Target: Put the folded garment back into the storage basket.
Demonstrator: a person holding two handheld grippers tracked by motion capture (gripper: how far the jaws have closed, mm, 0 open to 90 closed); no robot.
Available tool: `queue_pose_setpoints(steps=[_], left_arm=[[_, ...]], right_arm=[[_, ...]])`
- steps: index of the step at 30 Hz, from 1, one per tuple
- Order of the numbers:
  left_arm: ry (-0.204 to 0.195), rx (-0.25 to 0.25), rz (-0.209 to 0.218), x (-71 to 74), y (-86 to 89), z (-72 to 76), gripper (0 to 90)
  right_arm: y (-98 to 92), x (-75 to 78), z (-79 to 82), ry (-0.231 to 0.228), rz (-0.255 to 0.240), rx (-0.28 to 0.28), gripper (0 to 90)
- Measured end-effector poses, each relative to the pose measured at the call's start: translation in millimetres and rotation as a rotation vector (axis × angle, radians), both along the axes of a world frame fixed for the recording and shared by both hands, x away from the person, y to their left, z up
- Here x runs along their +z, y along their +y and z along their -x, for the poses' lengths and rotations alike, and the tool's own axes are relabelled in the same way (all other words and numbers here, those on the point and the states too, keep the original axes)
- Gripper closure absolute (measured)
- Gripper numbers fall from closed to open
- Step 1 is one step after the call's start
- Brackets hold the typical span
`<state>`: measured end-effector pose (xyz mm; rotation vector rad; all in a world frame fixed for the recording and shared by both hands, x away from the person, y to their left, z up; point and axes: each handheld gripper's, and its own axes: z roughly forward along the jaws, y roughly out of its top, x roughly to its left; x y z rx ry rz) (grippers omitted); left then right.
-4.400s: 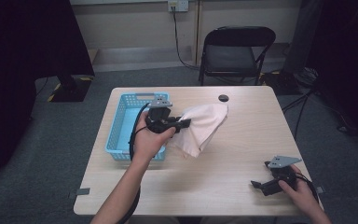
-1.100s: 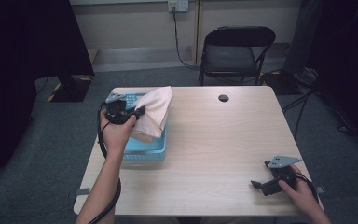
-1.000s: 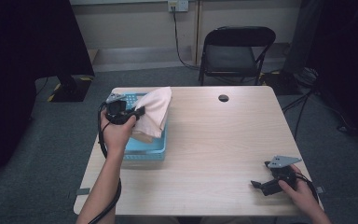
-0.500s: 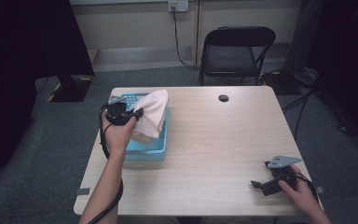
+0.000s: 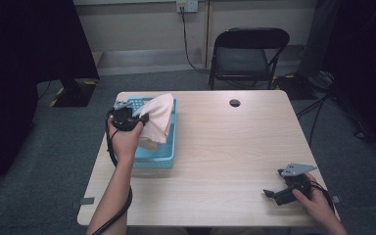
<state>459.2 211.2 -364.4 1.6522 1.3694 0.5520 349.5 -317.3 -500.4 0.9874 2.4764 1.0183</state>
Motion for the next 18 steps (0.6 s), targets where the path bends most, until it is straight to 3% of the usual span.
queue_pose_setpoints(steps=[18], left_arm=[[0.024, -0.006, -0.03, -11.7, -6.1, -5.4, 78.4]], right_arm=[[0.0, 0.0, 0.0, 0.0, 0.0, 0.0, 0.0]])
